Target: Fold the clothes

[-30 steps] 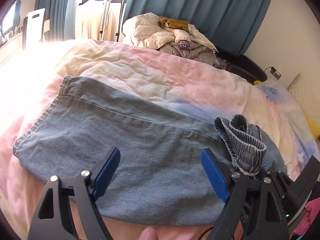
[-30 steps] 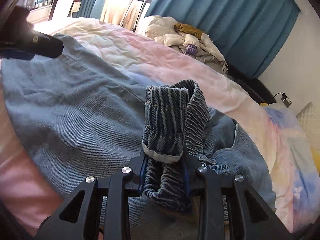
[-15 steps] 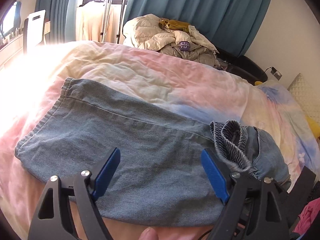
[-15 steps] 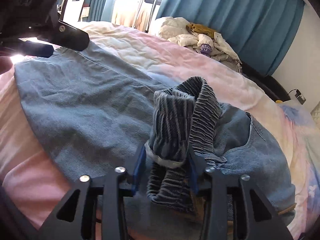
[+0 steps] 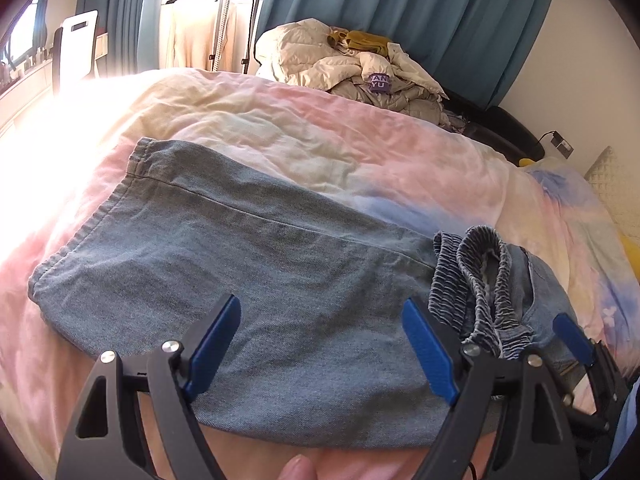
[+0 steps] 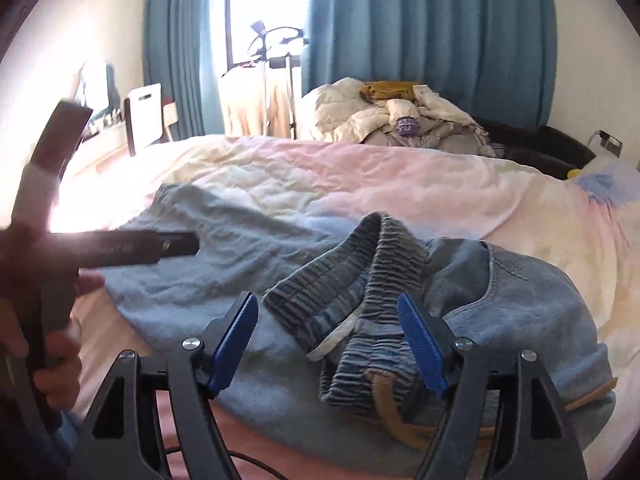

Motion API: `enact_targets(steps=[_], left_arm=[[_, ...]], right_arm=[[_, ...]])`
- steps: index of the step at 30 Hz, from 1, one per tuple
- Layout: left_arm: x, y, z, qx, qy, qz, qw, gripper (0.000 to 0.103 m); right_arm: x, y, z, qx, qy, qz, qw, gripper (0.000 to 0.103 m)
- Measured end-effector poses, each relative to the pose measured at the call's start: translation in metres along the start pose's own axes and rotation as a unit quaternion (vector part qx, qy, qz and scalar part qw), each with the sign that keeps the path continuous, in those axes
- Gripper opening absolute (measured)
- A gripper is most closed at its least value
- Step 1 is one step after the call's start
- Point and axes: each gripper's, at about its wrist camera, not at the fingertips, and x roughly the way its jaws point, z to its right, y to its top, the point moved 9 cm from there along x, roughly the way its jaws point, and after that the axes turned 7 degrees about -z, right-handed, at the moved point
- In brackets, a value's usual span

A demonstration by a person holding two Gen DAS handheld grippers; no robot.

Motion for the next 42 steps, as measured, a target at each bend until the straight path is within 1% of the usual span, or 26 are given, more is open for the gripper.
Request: enact_targets(steps=[2,3,4,5,7,8,9,12,15,17,19,23,27,28,30,34,36,38,40,42], left_arm=[[0.001,0.000,0.001,0.002,0.002,0.000,1.0000,0.085],[0.001,0.000,0.001,0.002,0.002,0.001,1.0000,0.085],[0.002,-0.001,0.001,0.003,0.003,0.002,1.0000,0.085],[0.002,-0.001,0.000,0.002,0.005,0.002,1.0000,0.085],[0.005,-0.003,-0.005,-0.002,0.011,-0.002,0.9999,0.085],[0.006,-0.005,-0.008,-0.007,0.014,-0.007,0.9999,0.085],[0.004,-0.006,-0.013,-0.019,0.011,-0.010,0.9997,0.085],[-0.006,-0.012,-0.032,-0.065,-0.006,-0.019,0.9977,0.085],[-0.020,-0.019,-0.055,-0.126,-0.039,-0.020,0.9911,0.085],[-0.028,-0.025,-0.074,-0.172,-0.059,-0.019,0.9831,0.085],[-0.032,-0.033,-0.093,-0.221,-0.077,-0.021,0.9721,0.085],[-0.021,-0.055,-0.122,-0.308,-0.112,-0.042,0.9438,0.085],[0.007,-0.066,-0.131,-0.367,-0.155,-0.071,0.9142,0.085],[0.012,-0.065,-0.130,-0.374,-0.164,-0.072,0.9099,0.085],[0.018,-0.063,-0.127,-0.382,-0.176,-0.070,0.9044,0.085],[0.026,-0.056,-0.129,-0.399,-0.190,-0.049,0.8959,0.085],[0.028,-0.050,-0.131,-0.402,-0.194,-0.034,0.8943,0.085],[0.029,-0.041,-0.135,-0.397,-0.180,-0.016,0.8998,0.081],[0.029,-0.033,-0.139,-0.389,-0.160,0.001,0.9071,0.078],[0.032,-0.027,-0.144,-0.388,-0.147,0.010,0.9099,0.075]], right_arm=[[0.004,0.007,0.017,0.030,-0.013,0.008,0.999,0.074],[0.010,0.009,0.025,0.045,-0.017,0.006,0.999,0.074],[0.021,0.008,0.033,0.061,-0.015,-0.008,0.998,0.074],[0.036,0.003,0.038,0.077,-0.010,-0.036,0.996,0.074],[0.070,-0.018,0.045,0.106,-0.004,-0.109,0.988,0.073],[0.080,-0.026,0.047,0.116,0.002,-0.126,0.985,0.073],[0.086,-0.030,0.047,0.122,0.004,-0.134,0.983,0.073],[0.084,-0.027,0.043,0.111,-0.003,-0.129,0.985,0.073],[0.083,-0.028,0.043,0.116,0.003,-0.126,0.985,0.073],[0.081,-0.028,0.045,0.119,0.008,-0.126,0.985,0.073],[0.079,-0.028,0.044,0.120,0.010,-0.126,0.985,0.073],[0.075,-0.028,0.044,0.115,0.007,-0.127,0.985,0.073],[0.073,-0.026,0.046,0.118,0.010,-0.127,0.985,0.073],[0.073,-0.026,0.046,0.119,0.012,-0.128,0.985,0.073],[0.072,-0.026,0.047,0.122,0.014,-0.128,0.984,0.073],[0.072,-0.026,0.049,0.125,0.018,-0.128,0.984,0.073],[0.072,-0.026,0.049,0.127,0.021,-0.132,0.983,0.073],[0.069,-0.025,0.053,0.140,0.035,-0.137,0.980,0.073],[0.062,-0.022,0.060,0.172,0.063,-0.135,0.974,0.072],[0.051,-0.020,0.071,0.201,0.083,-0.129,0.968,0.071]])
